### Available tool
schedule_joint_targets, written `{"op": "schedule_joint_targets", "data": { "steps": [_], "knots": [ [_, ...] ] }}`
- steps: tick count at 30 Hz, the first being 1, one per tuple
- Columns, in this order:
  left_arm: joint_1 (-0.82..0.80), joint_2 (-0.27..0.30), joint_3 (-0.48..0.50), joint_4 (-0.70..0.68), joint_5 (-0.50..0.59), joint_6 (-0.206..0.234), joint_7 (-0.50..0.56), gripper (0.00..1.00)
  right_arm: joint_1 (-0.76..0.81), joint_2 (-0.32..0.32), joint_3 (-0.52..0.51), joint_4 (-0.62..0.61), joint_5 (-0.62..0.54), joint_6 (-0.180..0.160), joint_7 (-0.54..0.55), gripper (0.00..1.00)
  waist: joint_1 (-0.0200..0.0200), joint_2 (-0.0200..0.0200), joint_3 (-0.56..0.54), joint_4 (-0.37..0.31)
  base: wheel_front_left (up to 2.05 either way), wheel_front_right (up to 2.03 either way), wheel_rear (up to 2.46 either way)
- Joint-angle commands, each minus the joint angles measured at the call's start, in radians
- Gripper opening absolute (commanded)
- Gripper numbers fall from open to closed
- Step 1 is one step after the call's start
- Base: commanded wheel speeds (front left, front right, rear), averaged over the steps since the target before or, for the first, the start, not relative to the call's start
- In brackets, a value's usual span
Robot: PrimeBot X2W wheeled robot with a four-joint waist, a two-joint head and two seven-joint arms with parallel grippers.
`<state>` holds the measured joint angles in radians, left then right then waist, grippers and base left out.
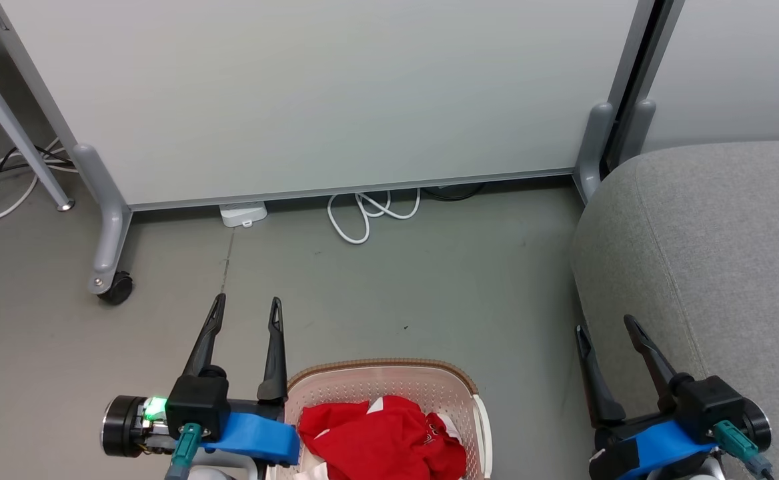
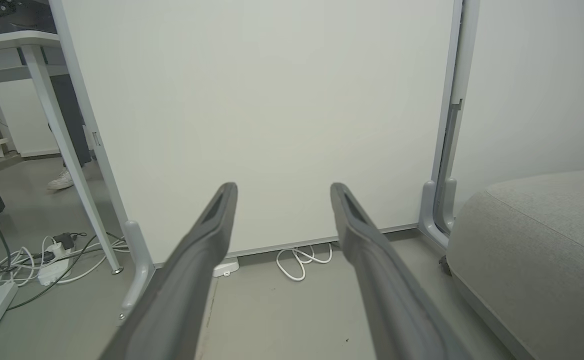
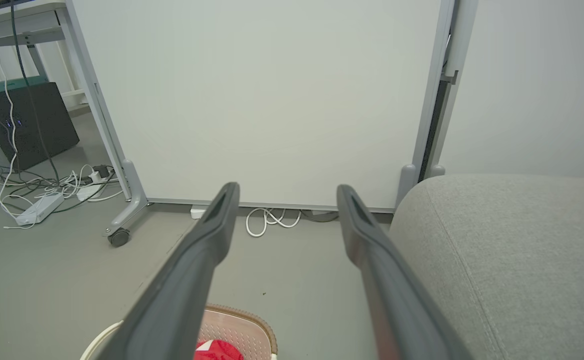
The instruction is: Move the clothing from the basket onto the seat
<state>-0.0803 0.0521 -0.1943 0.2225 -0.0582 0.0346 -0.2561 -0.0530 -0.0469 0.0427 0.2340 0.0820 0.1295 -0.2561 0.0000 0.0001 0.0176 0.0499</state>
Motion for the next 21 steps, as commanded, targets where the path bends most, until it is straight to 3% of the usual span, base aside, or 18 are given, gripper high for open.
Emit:
{"op": "schedule_joint_targets", "data": {
  "steps": [1, 21],
  "knots": [
    [-0.012, 0.003, -0.003, 0.002, 0.020, 0.004, -0.007, 1.00, 0.002, -0.006, 0.003, 0.004, -0.024, 0.002, -0.007, 1.00, 0.0000, -0.0001, 0.000, 0.001, 0.00, 0.00, 0.00],
    [-0.009, 0.000, 0.005, 0.023, 0.003, -0.016, -0.011, 1.00, -0.009, -0.006, 0.006, 0.035, -0.027, 0.002, -0.010, 1.00, 0.0000, -0.0001, 0.003, 0.003, 0.00, 0.00, 0.00]
  ]
}}
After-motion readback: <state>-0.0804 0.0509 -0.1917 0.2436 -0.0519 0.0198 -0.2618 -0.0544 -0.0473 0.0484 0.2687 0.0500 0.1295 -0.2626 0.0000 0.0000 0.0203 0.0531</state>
